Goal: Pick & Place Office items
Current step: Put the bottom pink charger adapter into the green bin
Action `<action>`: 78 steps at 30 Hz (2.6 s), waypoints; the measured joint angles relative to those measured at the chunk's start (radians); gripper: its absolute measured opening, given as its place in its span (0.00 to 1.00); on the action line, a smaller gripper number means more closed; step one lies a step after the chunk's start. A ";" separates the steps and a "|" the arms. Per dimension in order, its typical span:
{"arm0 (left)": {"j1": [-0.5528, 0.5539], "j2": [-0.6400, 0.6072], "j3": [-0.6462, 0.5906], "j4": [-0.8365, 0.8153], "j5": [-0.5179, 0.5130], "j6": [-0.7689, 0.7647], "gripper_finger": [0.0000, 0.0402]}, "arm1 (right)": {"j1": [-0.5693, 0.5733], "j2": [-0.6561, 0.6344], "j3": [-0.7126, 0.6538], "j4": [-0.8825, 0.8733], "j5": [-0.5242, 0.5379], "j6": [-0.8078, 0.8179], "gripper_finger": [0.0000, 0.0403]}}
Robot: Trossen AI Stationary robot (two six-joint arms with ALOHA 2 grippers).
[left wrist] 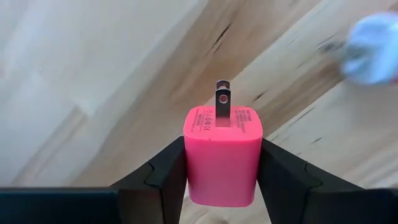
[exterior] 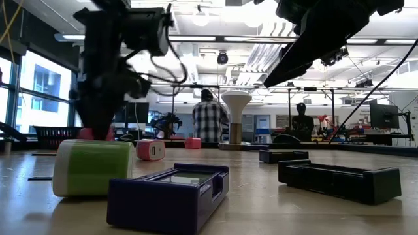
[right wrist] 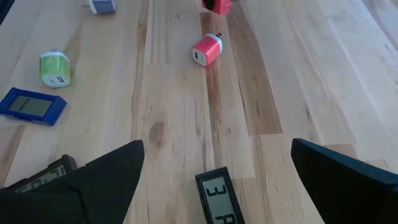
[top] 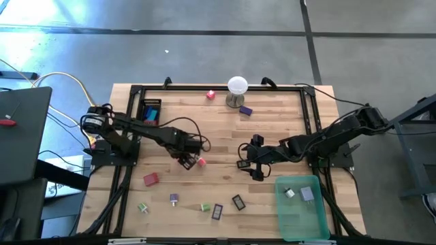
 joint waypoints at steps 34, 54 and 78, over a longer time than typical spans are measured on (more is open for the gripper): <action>-0.009 -0.117 0.140 0.924 -0.012 0.781 0.41 | -0.001 0.000 -0.001 0.311 -0.028 -0.108 0.98; -0.033 -0.116 0.139 0.995 -0.013 0.833 0.41 | -0.008 -0.001 0.000 0.520 0.119 -0.230 0.98; -0.033 -0.116 0.139 1.165 -0.013 0.895 0.41 | -0.027 0.000 0.000 0.654 0.103 -0.252 0.98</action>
